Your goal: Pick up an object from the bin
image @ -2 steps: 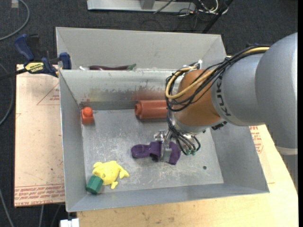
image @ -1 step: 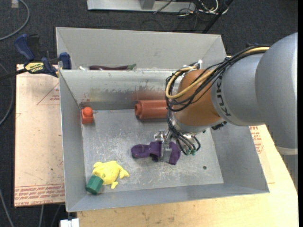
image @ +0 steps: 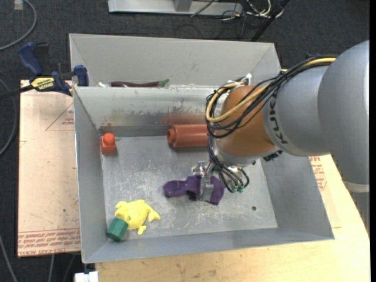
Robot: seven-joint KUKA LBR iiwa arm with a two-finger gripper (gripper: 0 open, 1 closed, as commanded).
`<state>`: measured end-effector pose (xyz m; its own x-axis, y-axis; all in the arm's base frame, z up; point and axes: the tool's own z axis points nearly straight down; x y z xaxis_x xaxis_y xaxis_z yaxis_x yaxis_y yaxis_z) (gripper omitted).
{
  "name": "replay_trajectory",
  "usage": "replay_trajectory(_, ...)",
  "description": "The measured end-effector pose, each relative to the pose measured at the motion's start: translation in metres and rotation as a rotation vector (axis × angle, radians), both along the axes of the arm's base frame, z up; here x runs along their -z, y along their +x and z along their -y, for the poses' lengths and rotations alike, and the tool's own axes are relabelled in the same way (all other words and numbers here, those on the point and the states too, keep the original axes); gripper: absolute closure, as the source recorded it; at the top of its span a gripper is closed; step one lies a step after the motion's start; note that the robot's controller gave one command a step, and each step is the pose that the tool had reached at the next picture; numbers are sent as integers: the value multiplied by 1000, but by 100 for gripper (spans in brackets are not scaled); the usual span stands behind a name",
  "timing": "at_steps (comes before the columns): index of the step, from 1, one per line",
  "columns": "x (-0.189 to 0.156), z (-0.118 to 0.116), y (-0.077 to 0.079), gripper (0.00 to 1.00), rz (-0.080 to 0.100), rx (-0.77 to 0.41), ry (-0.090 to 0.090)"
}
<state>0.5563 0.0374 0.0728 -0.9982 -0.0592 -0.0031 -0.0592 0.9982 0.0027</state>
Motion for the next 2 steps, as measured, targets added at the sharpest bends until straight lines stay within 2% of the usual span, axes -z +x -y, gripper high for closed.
replay_trajectory(2, -21, 0, -1, 100, -2, 0, 0)
